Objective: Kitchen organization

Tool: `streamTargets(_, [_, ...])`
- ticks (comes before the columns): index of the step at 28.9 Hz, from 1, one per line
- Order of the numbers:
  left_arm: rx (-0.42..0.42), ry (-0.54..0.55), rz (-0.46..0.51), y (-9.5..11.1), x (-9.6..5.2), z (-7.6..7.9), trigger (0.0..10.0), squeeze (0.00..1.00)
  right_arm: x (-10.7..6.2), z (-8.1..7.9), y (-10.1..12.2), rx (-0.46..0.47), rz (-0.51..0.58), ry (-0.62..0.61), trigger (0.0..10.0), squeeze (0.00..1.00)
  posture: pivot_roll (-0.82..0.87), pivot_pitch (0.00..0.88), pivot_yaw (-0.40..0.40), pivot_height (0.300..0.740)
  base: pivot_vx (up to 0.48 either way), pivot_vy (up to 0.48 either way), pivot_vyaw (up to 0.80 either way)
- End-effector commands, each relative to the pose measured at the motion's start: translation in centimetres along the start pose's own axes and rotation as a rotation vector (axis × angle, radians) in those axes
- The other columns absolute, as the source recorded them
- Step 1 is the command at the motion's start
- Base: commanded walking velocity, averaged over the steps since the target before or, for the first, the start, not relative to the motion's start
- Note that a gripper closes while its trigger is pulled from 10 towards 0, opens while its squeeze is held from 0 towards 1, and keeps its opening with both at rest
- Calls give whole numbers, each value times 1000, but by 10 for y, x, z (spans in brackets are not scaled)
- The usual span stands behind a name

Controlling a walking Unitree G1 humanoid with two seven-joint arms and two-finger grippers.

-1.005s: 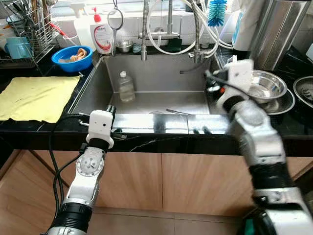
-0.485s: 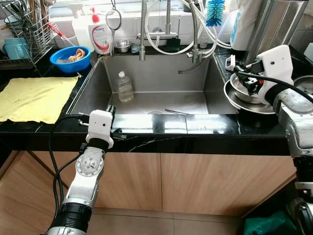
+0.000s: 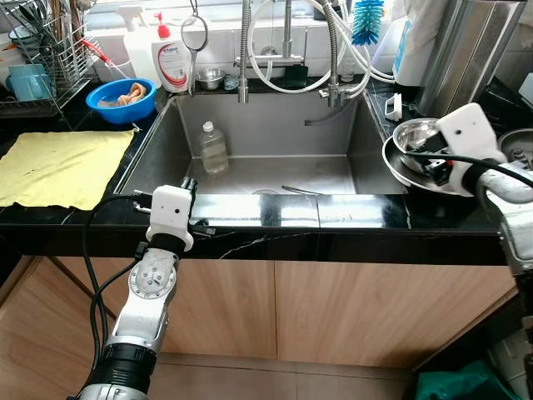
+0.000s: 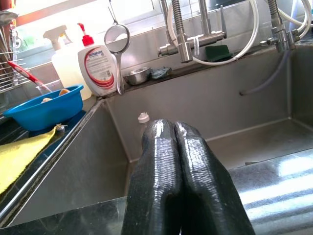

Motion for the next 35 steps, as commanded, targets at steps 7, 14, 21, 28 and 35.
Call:
streamTargets(7, [19, -12, 3, 2, 3, -1, 10000, 0, 2, 1, -2, 1, -3, 6, 10000, 0, -236, 0, 76, 731, 0, 0, 0])
streamTargets(14, [19, -18, 7, 3, 3, -1, 10000, 0, 2, 0, -8, -37, -27, 2, 10000, 0, -233, 0, 79, 731, 0, 0, 0])
streamTargets(21, [19, -20, 5, 2, 3, -1, 10000, 0, 3, -2, -15, -95, -58, 21, 10000, 0, -231, 0, 80, 731, 0, 0, 0])
streamTargets(28, [18, -22, 6, 3, 3, -1, 10000, 0, 4, -1, -20, -134, -82, 24, 10000, 0, -236, 0, 84, 731, 0, 0, 0])
streamTargets(35, [19, -22, 11, 4, 4, -1, 10000, 0, 7, 0, -6, -131, -37, 19, 10000, 0, -233, 0, 83, 731, 0, 0, 0])
Point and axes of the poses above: a point about 5 cm out from each wrist's last joint towards the gripper, its own x axis pointing out of the wrist towards the gripper, its own y axis along the axis of the wrist's last joint, z = x × y, the point moved 5 cm from there along x, pointing out of the wrist towards the gripper, and after that the axes turned 6 degrees about x, right-handed, at the moved point
